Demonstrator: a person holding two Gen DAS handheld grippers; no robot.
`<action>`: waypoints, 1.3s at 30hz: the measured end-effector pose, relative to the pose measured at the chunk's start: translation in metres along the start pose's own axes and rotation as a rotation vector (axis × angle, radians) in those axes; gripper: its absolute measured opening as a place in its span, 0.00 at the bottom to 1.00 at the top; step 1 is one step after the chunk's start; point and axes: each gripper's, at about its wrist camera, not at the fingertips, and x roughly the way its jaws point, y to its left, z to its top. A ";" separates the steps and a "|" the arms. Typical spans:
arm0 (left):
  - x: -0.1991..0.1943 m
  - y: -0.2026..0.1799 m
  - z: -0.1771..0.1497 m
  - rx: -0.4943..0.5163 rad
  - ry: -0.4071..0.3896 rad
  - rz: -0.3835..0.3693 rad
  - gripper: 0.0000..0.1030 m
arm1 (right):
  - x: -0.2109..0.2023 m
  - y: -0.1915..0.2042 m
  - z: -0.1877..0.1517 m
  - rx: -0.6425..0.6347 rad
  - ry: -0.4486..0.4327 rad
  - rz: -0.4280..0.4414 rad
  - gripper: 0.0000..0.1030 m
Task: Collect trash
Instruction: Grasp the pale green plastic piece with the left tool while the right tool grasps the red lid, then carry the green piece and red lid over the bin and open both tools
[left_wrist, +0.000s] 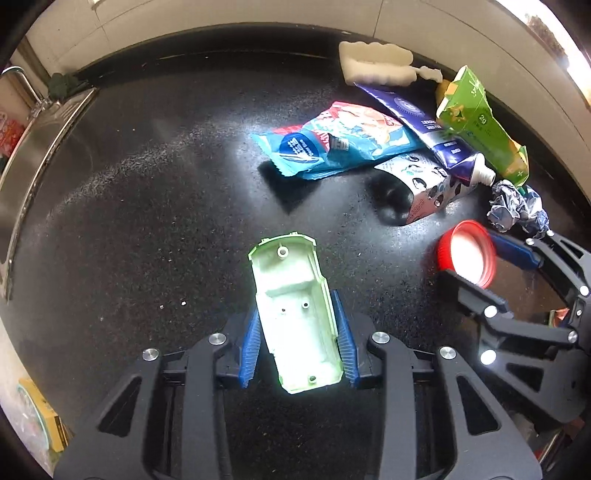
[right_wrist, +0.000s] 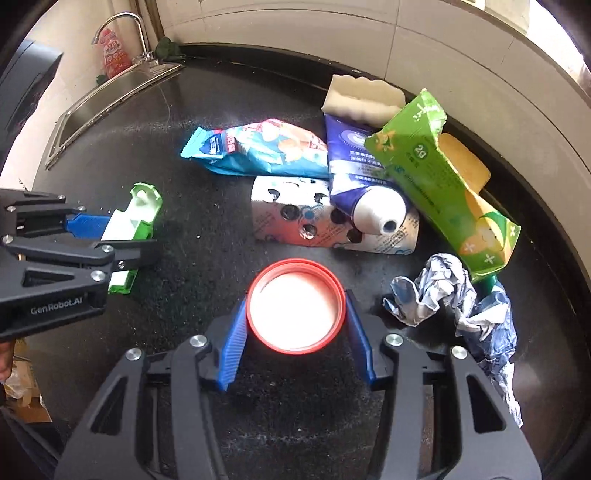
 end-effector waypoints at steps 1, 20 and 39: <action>-0.004 0.001 -0.001 0.013 -0.008 0.008 0.35 | -0.006 0.000 0.000 0.006 -0.007 -0.005 0.48; -0.105 -0.019 -0.040 0.207 -0.169 -0.004 0.35 | -0.157 0.029 -0.030 0.152 -0.142 -0.106 0.48; -0.140 0.030 -0.061 0.085 -0.237 0.008 0.35 | -0.160 0.070 -0.007 0.073 -0.167 -0.060 0.48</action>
